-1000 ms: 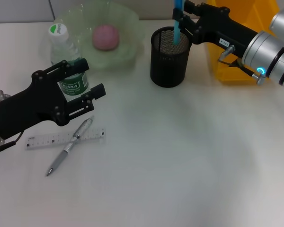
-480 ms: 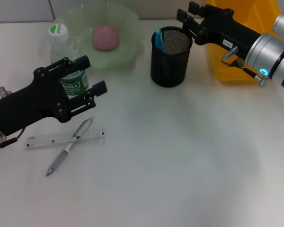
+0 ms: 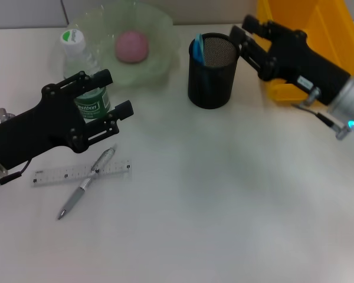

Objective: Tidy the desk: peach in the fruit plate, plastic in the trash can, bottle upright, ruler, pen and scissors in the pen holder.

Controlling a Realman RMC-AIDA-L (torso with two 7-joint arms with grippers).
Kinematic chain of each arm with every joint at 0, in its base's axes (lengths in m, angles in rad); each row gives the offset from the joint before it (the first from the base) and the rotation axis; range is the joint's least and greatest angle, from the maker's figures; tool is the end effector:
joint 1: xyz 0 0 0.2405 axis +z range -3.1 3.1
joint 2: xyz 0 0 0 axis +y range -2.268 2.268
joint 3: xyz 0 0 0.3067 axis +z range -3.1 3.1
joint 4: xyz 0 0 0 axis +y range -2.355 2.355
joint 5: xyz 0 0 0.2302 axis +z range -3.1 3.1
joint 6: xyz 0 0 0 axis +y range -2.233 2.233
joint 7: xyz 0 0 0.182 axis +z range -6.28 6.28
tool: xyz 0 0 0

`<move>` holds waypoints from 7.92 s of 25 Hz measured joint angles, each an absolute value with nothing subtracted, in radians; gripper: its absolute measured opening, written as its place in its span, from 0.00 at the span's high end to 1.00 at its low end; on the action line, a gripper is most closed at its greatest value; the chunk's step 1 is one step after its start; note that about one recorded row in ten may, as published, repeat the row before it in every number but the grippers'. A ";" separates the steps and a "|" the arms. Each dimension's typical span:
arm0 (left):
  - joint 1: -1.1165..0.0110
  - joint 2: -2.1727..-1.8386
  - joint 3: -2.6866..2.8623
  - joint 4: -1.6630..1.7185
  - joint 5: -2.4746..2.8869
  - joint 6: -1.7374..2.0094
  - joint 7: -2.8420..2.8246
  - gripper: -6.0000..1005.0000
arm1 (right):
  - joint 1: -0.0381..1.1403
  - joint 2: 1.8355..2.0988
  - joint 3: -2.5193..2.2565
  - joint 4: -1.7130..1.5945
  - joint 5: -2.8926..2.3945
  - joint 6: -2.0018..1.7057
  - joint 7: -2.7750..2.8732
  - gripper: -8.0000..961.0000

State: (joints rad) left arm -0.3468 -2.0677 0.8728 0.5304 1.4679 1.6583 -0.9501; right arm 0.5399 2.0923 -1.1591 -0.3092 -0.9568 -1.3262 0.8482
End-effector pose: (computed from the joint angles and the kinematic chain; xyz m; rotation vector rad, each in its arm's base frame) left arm -0.3007 0.3333 -0.0405 -2.4395 -0.2709 -1.1001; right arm 0.2591 0.4153 -0.0791 -2.2109 0.4484 1.1325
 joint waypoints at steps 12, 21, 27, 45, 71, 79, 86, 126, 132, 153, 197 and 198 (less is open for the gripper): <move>-0.345 -2.068 0.873 0.531 1.468 1.661 -0.956 0.30 | 0.450 2.086 -1.192 -0.278 -1.043 -1.477 0.846 0.62; -0.343 -2.068 0.875 0.529 1.468 1.665 -0.958 0.30 | 0.420 2.079 -1.190 -0.334 -1.292 -1.591 0.804 0.62; -0.344 -2.068 0.878 0.528 1.468 1.666 -0.959 0.30 | 0.414 2.071 -1.172 -0.542 -1.449 -1.587 1.054 0.59; -0.333 -2.037 0.875 0.705 1.619 1.645 -1.375 0.30 | 0.703 2.060 -1.097 -1.123 -2.067 -1.640 1.933 0.40; -0.361 -2.035 0.673 0.856 1.849 1.617 -1.628 0.30 | 0.908 2.074 -1.138 -1.045 -2.249 -1.708 2.002 0.36; -0.330 -2.041 0.603 0.863 1.847 1.638 -1.631 0.31 | 1.145 2.080 -1.272 -0.872 -2.354 -1.595 2.081 0.34; -0.329 -2.040 0.564 0.866 1.846 1.665 -1.623 0.31 | 1.271 2.091 -1.405 -0.697 -2.361 -1.415 2.112 0.33; -0.332 -2.044 0.562 0.859 1.838 1.663 -1.594 0.31 | 1.189 2.094 -2.053 -0.730 -1.975 -1.076 2.112 0.23; -0.331 -2.047 0.561 0.859 1.838 1.664 -1.594 0.31 | 1.183 2.094 -2.066 -0.733 -1.968 -1.020 2.119 0.23; -0.339 -2.057 0.561 0.859 1.838 1.658 -1.594 0.31 | 1.155 2.094 -2.168 -0.717 -1.900 -0.880 2.122 0.23; -0.371 -2.064 0.563 0.831 1.836 1.624 -1.581 0.31 | 1.115 2.094 -2.238 -0.717 -1.894 -0.780 2.122 0.23; -0.372 -2.065 0.563 0.831 1.836 1.623 -1.581 0.31 | 1.113 2.094 -2.238 -0.718 -1.894 -0.777 2.122 0.23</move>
State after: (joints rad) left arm -0.3722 -2.0646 0.5628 0.8313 1.8360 1.6225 -1.5814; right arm 1.1126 2.0938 -2.2381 -0.7175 -1.8943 -0.7768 2.1215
